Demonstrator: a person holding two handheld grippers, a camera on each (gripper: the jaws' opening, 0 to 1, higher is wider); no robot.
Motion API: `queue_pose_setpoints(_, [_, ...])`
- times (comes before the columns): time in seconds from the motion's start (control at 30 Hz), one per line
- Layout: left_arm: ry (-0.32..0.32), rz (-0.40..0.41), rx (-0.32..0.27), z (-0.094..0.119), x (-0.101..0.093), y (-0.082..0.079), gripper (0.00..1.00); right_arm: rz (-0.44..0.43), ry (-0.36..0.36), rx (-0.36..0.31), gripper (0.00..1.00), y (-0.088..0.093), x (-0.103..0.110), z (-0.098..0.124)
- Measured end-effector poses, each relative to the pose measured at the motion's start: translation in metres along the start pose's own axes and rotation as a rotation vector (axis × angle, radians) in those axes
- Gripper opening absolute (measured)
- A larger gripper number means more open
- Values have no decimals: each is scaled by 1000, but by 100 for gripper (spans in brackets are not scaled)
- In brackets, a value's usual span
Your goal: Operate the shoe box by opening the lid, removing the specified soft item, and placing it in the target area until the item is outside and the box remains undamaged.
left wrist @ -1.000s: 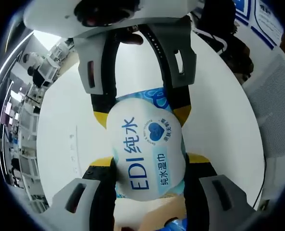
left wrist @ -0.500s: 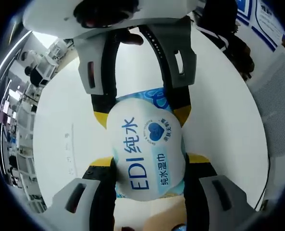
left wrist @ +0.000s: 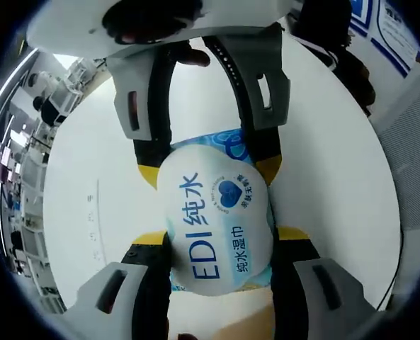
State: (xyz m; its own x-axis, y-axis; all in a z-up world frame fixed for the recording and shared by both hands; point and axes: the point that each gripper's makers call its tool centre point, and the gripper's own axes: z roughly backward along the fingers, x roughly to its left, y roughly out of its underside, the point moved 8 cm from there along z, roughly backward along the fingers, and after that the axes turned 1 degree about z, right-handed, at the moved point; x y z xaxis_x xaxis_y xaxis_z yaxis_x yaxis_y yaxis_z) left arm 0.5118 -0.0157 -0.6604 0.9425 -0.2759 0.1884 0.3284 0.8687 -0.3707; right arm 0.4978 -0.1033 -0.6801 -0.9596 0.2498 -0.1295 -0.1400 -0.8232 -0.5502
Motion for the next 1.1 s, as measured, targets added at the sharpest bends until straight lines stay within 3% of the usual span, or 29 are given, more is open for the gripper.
queue_pose_setpoints(1.1, [21, 22, 17, -24, 2, 8, 57, -14, -15, 4, 54, 17, -3, -22])
